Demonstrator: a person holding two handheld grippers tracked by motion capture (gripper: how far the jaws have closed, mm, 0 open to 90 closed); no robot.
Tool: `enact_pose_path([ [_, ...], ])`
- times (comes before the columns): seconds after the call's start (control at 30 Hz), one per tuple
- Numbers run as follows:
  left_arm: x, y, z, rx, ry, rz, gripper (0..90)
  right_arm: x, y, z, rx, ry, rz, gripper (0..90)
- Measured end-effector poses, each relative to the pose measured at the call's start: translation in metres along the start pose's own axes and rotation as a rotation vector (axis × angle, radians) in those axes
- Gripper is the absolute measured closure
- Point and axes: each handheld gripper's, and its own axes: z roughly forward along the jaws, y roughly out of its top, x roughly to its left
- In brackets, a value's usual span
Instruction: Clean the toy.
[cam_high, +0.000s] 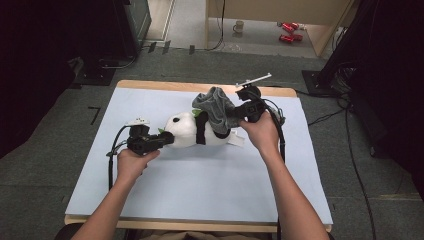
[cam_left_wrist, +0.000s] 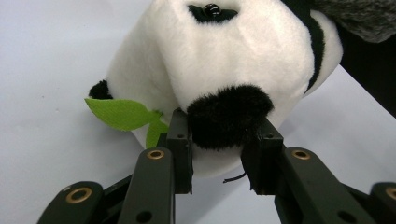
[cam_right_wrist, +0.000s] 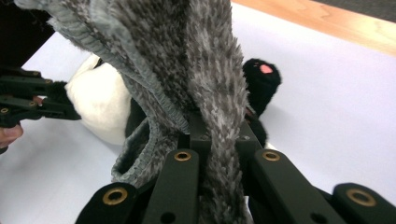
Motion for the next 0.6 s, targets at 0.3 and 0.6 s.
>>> enact_pose_path([
  [0.3,-0.001,0.000,0.000,0.001,0.008,0.010,67.9,-0.012,0.000,-0.017,-0.037,-0.048,0.022,84.7],
  [0.6,-0.005,0.002,-0.002,0.012,-0.028,-0.014,70.1,0.004,0.003,-0.029,-0.076,0.062,0.012,84.7],
])
